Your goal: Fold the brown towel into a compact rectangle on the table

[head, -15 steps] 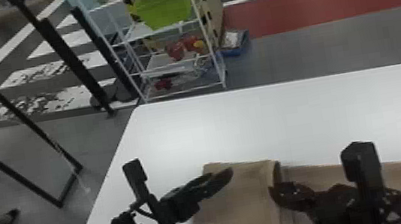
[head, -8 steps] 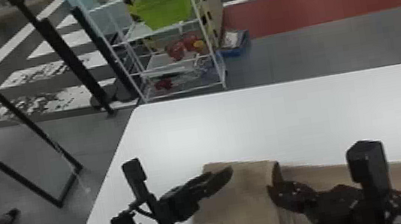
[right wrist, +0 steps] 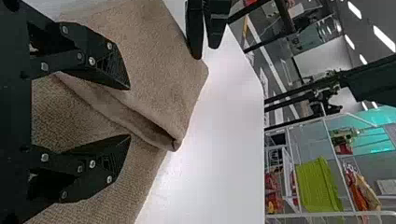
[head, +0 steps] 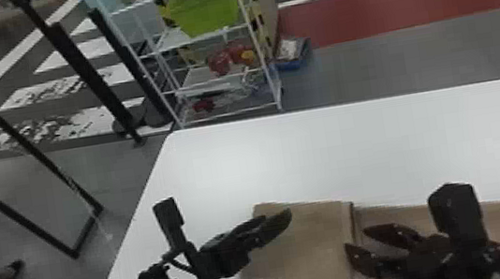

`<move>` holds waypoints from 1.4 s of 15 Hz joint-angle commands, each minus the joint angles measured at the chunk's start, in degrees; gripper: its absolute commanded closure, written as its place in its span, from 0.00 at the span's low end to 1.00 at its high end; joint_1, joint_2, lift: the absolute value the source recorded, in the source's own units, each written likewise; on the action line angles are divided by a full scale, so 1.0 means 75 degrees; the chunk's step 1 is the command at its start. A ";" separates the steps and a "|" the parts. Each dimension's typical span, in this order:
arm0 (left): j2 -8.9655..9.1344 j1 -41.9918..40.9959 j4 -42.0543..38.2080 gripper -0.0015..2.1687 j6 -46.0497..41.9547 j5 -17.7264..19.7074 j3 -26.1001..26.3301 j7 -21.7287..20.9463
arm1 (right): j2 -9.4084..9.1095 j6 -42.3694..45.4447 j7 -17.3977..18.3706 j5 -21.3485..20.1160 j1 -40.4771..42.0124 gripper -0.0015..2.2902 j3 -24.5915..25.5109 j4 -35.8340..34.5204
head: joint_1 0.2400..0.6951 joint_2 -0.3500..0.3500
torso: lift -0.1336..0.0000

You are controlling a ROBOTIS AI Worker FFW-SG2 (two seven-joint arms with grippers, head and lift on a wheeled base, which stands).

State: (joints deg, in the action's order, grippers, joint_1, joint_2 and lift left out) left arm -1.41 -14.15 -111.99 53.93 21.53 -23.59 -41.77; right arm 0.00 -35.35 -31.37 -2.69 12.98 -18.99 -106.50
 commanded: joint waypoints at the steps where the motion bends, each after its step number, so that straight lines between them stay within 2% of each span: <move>1: 0.0000 0.0012 0.0025 0.02 0.0000 0.0000 0.0004 -0.0008 | -0.0007 0.0077 0.0011 -0.0099 -0.0043 0.26 0.0001 0.0114 | 1.00 1.00 | 0.09; 7: 0.0000 0.0012 0.0119 0.02 -0.0024 0.0024 -0.0031 -0.0055 | -0.0007 -0.0017 0.0011 -0.0099 -0.0265 0.27 -0.0362 0.0208 | 1.00 1.00 | 0.09; 10: -0.0012 0.0012 0.0119 0.02 0.0000 0.0094 -0.0078 -0.0067 | -0.0007 -0.0181 0.0011 0.0007 -0.0453 0.41 -0.0374 0.0501 | 1.00 1.00 | 0.09; 11: -0.0035 0.0012 0.0119 0.02 0.0000 0.0129 -0.0090 -0.0067 | -0.0007 -0.0181 -0.0025 0.0065 -0.0453 0.41 -0.0362 0.0489 | 1.00 1.00 | 0.09; 12: -0.0047 0.0012 0.0119 0.02 -0.0024 0.0129 -0.0090 -0.0067 | -0.0007 -0.0181 -0.0048 0.0147 -0.0394 0.52 -0.0338 0.0431 | 1.00 1.00 | 0.09; 13: -0.0047 0.0012 0.0119 0.02 0.0000 0.0129 -0.0090 -0.0079 | -0.0007 -0.0110 -0.0060 0.0159 -0.0312 0.57 -0.0327 0.0337 | 1.00 1.00 | 0.09; 21: -0.0035 0.0012 0.0084 0.02 0.0023 0.0129 -0.0008 -0.0067 | -0.0007 -0.0040 -0.0118 0.0229 0.0238 0.57 -0.0327 -0.0636 | 1.00 1.00 | 0.09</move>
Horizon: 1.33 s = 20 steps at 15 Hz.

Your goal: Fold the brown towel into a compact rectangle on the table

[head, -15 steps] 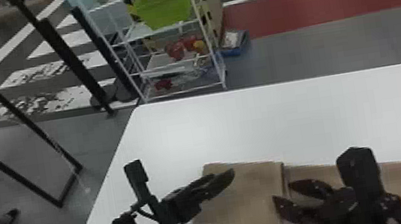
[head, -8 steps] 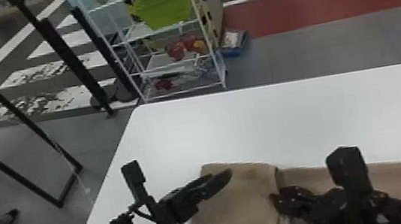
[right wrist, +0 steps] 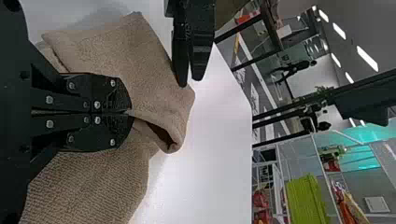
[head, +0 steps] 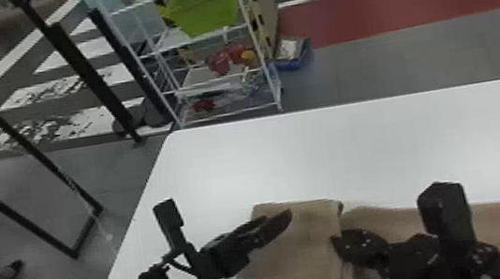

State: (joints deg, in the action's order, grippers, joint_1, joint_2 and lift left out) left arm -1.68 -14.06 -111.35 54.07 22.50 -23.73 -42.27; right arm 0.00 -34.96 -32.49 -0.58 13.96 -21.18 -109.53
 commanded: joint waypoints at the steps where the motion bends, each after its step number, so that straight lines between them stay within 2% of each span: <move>1: 0.0001 -0.0012 -0.0025 0.02 0.0028 0.0000 0.0023 0.0000 | -0.0007 -0.0255 0.0078 -0.0133 0.0108 0.57 -0.0035 -0.0268 | 1.00 1.00 | 0.09; 5: 0.0013 -0.0047 -0.0072 0.02 0.0028 0.0000 0.0059 0.0023 | -0.0007 -0.0489 0.0230 -0.0239 -0.0115 0.56 0.0035 -0.0033 | 1.00 1.00 | 0.09; 8: 0.0001 -0.0070 -0.0060 0.02 0.0028 0.0000 0.0035 0.0012 | -0.0007 -0.0349 0.0277 -0.0262 -0.0396 0.37 0.0082 0.0400 | 1.00 1.00 | 0.09; 9: 0.0001 -0.0094 -0.0060 0.02 0.0028 0.0000 0.0012 0.0012 | -0.0007 -0.0302 0.0277 -0.0239 -0.0478 0.34 0.0082 0.0494 | 1.00 1.00 | 0.09; 15: -0.0011 -0.0129 -0.0025 0.03 0.0005 0.0000 -0.0059 0.0000 | -0.0007 0.0120 0.0406 -0.0262 -0.0771 0.34 0.0047 0.0775 | 1.00 1.00 | 0.09; 20: -0.0011 -0.0105 -0.0013 0.03 0.0005 0.0000 -0.0059 0.0000 | -0.0007 -0.0138 0.0464 -0.0204 -0.0982 0.34 -0.0012 0.0881 | 1.00 1.00 | 0.09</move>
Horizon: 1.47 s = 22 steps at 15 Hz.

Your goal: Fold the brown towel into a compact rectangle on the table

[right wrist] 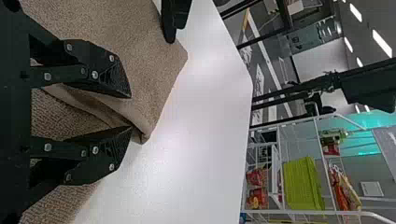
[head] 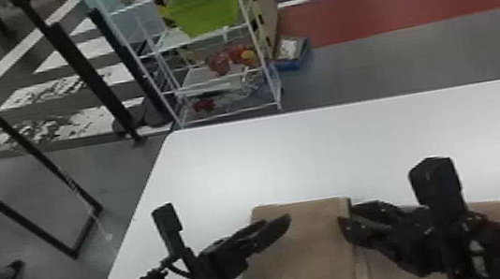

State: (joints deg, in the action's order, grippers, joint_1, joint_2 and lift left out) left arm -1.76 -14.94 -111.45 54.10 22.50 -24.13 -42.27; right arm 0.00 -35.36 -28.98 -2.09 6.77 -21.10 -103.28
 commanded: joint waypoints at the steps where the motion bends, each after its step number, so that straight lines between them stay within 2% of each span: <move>1: 0.0000 0.0011 0.0013 0.03 0.0000 0.0000 -0.0005 0.0000 | -0.0007 -0.0085 0.0009 -0.0026 -0.0001 0.34 -0.0046 0.0048 | 1.00 1.00 | 0.09; 3: -0.0012 0.0034 0.0036 0.03 0.0000 0.0000 -0.0005 0.0000 | -0.0007 0.0056 0.0138 -0.0084 0.0128 0.34 -0.0023 0.0025 | 1.00 1.00 | 0.09; 5: -0.0012 0.0034 0.0036 0.03 0.0024 0.0000 0.0007 0.0000 | -0.0007 0.0970 0.0126 -0.0084 0.0304 0.34 0.0047 -0.0057 | 1.00 1.00 | 0.09; 6: -0.0012 0.0034 0.0036 0.03 0.0024 0.0000 0.0018 0.0000 | -0.0007 0.1392 0.0114 -0.0026 0.0363 0.30 0.0118 -0.0139 | 1.00 1.00 | 0.09; 7: -0.0012 0.0034 0.0036 0.03 0.0024 0.0000 0.0018 0.0000 | -0.0007 0.1720 0.0103 0.0056 0.0410 0.14 0.0200 -0.0139 | 1.00 1.00 | 0.09; 8: -0.0012 0.0034 0.0036 0.03 0.0024 0.0000 0.0018 0.0000 | -0.0007 0.1814 0.0091 0.0092 0.0374 0.07 0.0223 -0.0139 | 1.00 1.00 | 0.09; 16: -0.0047 0.0011 0.0118 0.03 0.0000 0.0000 0.0007 -0.0024 | -0.0007 0.1556 -0.0061 0.0302 -0.0540 0.10 0.0282 0.1126 | 1.00 1.00 | 0.09; 22: -0.0059 0.0011 0.0130 0.03 0.0000 0.0000 0.0007 -0.0024 | -0.0007 0.1204 -0.0682 0.0572 -0.0926 0.10 0.0282 0.1583 | 1.00 1.00 | 0.09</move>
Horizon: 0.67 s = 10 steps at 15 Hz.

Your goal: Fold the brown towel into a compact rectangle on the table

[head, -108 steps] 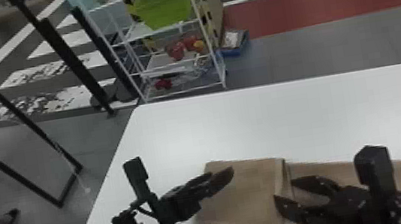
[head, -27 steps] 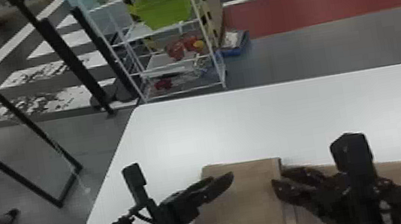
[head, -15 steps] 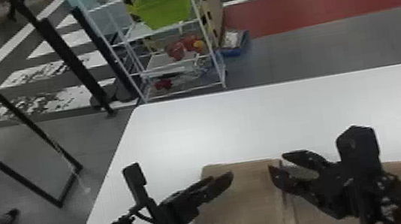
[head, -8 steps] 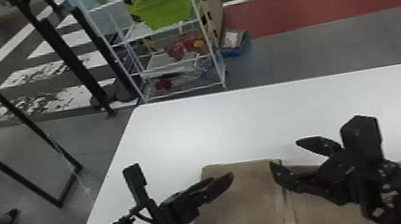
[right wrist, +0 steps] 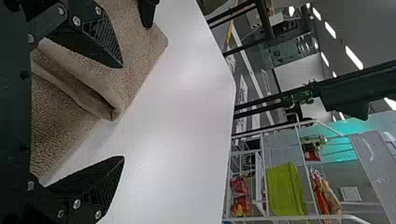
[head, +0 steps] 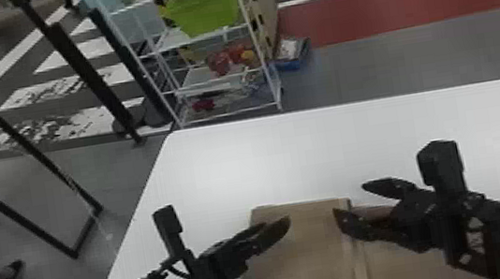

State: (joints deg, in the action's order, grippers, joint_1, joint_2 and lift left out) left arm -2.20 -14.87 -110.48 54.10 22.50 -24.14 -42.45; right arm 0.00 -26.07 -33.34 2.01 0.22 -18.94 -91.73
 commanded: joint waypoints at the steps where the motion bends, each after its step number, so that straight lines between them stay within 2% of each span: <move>1: 0.0000 0.0002 0.0012 0.03 0.0000 0.0000 0.0007 -0.0012 | -0.0007 -0.0104 -0.0219 0.0142 -0.0053 0.10 -0.0006 0.0043 | 1.00 1.00 | 0.09; 2: 0.0000 0.0002 0.0012 0.03 0.0000 0.0000 0.0007 -0.0012 | -0.0007 -0.0175 -0.0359 0.0247 -0.0041 0.11 -0.0006 0.0020 | 1.00 1.00 | 0.09; 10: 0.0000 0.0002 -0.0023 0.03 0.0024 0.0000 0.0101 -0.0012 | -0.0007 -0.0714 -0.0570 0.0435 0.0486 0.12 0.0006 -0.0918 | 1.00 1.00 | 0.09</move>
State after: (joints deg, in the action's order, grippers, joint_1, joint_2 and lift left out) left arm -2.20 -14.86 -110.50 54.11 22.50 -23.51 -42.54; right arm 0.00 -30.28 -37.59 4.99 3.30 -18.92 -97.40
